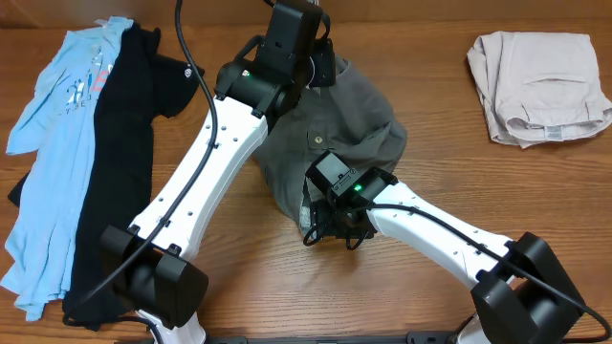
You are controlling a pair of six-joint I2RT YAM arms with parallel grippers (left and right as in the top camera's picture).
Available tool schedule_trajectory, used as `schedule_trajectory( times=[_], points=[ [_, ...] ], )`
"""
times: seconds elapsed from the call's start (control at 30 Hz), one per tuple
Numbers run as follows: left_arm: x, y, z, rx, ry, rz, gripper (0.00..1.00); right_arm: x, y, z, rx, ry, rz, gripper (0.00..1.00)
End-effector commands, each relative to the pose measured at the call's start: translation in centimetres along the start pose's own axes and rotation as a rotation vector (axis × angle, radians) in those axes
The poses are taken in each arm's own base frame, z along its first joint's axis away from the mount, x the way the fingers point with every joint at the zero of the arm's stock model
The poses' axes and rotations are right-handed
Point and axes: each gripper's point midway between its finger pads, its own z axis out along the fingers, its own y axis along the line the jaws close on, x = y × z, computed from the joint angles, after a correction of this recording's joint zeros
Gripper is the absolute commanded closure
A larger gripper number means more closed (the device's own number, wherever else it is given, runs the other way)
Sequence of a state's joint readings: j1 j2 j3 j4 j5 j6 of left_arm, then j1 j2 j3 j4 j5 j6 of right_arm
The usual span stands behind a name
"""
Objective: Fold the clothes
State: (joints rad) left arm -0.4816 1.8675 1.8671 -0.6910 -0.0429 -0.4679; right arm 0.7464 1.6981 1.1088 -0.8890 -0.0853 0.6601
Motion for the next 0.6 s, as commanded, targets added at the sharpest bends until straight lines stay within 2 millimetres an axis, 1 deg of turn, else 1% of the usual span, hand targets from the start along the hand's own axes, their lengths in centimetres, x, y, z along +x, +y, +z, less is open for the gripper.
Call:
schedule_trajectory(
  times=[0.0, 0.1, 0.2, 0.23, 0.3, 0.43, 0.5, 0.57],
  points=[
    [-2.0, 0.3, -0.8, 0.001, -0.054, -0.014, 0.96, -0.5, -0.2, -0.1, 0.012, -0.024, 0.026, 0.28],
    [-2.7, 0.2, -1.3, 0.011, -0.066, -0.029, 0.96, -0.5, -0.2, 0.3, 0.016, -0.018, 0.026, 0.29],
    [-3.6, -0.6, -2.0, 0.041, -0.083, -0.029, 0.96, -0.8, 0.3, 0.3, 0.009, -0.016, 0.022, 0.31],
    [-3.9, -1.2, -2.4, 0.068, -0.087, -0.035, 0.96, -1.1, 0.5, 0.1, 0.004, -0.022, 0.022, 0.32],
    [-4.4, -1.6, -2.8, 0.085, -0.096, -0.064, 0.96, -1.3, 0.7, 0.2, -0.003, -0.028, 0.021, 0.32],
    [-5.9, -3.0, -4.2, 0.144, -0.126, -0.073, 0.96, -1.1, 0.4, 1.3, 0.021, 0.003, 0.025, 0.33],
    [-6.3, -3.4, -4.7, 0.161, -0.136, -0.072, 0.96, -1.6, 0.4, 1.4, 0.023, 0.003, 0.035, 0.32],
    [-6.7, -3.6, -5.0, 0.167, -0.146, -0.072, 0.96, -2.6, 0.8, 1.2, -0.001, -0.025, 0.067, 0.33]
  ],
)
